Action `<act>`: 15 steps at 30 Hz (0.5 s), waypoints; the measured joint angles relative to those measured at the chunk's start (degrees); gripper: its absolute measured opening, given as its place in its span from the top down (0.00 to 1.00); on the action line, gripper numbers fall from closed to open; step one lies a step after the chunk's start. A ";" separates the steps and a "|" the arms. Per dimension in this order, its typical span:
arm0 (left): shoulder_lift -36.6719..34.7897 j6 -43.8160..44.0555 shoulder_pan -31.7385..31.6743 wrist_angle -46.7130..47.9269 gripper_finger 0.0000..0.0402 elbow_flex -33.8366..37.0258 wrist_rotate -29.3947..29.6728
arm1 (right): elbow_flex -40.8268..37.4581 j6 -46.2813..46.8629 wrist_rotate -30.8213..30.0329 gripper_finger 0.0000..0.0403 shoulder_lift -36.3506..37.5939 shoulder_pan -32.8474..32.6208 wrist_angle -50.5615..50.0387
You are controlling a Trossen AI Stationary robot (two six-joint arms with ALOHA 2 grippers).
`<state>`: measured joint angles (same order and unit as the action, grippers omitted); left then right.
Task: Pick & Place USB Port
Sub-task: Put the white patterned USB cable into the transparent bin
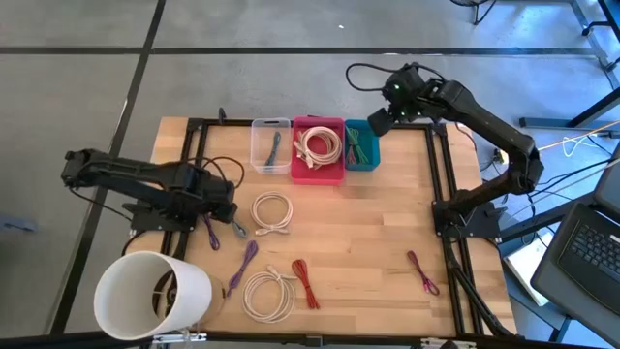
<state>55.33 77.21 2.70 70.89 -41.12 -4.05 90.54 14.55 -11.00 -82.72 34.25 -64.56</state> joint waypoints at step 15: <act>3.89 -5.42 4.68 -2.08 0.58 0.66 0.70 | 0.00 -1.51 -1.07 0.45 -0.13 -0.49 1.10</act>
<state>59.23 71.79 7.38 68.82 -40.46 -3.35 90.54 13.04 -12.08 -82.85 33.76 -63.46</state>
